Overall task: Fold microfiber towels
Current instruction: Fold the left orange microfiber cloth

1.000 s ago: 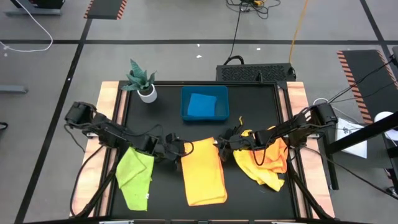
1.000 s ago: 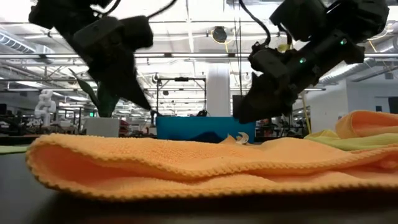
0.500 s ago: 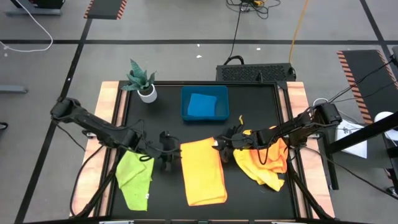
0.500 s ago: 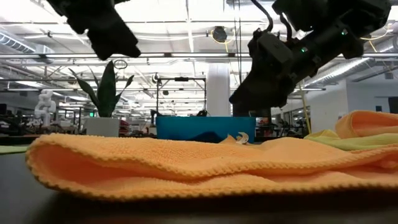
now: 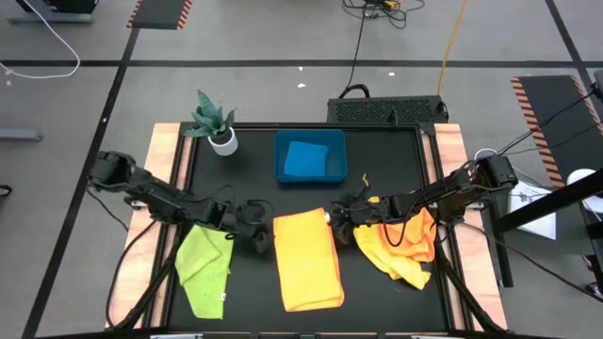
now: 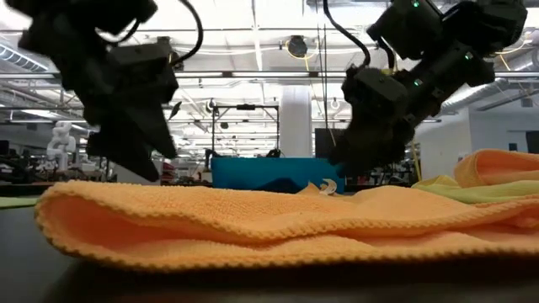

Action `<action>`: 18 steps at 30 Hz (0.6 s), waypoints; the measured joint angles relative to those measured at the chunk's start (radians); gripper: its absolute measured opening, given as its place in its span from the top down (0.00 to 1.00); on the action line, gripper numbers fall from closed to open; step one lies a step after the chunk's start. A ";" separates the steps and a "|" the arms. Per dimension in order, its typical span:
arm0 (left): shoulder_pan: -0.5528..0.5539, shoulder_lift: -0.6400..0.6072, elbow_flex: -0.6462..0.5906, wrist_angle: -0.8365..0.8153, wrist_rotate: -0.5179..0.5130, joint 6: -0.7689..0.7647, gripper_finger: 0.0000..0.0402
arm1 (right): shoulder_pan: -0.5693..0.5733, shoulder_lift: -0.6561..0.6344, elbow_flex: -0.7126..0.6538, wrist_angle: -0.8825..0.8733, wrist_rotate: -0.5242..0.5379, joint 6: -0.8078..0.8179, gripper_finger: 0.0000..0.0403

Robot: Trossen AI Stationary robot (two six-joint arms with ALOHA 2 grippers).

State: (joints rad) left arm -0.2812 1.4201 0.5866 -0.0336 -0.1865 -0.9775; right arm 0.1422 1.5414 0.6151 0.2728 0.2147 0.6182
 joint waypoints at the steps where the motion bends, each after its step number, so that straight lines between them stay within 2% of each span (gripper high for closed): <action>1: 0.004 0.000 -0.034 0.081 0.006 -0.009 0.26 | -0.004 0.000 -0.014 0.012 -0.009 0.000 0.39; 5: 0.020 -0.007 -0.170 0.350 0.022 -0.048 0.29 | -0.034 0.000 -0.090 0.181 -0.083 0.004 0.39; 7: 0.031 0.002 -0.209 0.410 0.021 -0.078 0.31 | -0.052 0.000 -0.128 0.260 -0.117 0.024 0.39; 10: 0.043 0.008 -0.246 0.415 0.009 -0.104 0.33 | -0.079 0.000 -0.157 0.313 -0.114 0.035 0.39; 18: 0.091 0.089 -0.236 0.479 -0.003 -0.098 0.34 | -0.109 0.040 -0.155 0.322 -0.116 0.048 0.39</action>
State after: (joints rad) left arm -0.1906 1.5092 0.3508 0.4450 -0.1894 -1.0757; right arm 0.0332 1.5816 0.4601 0.5947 0.0990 0.6666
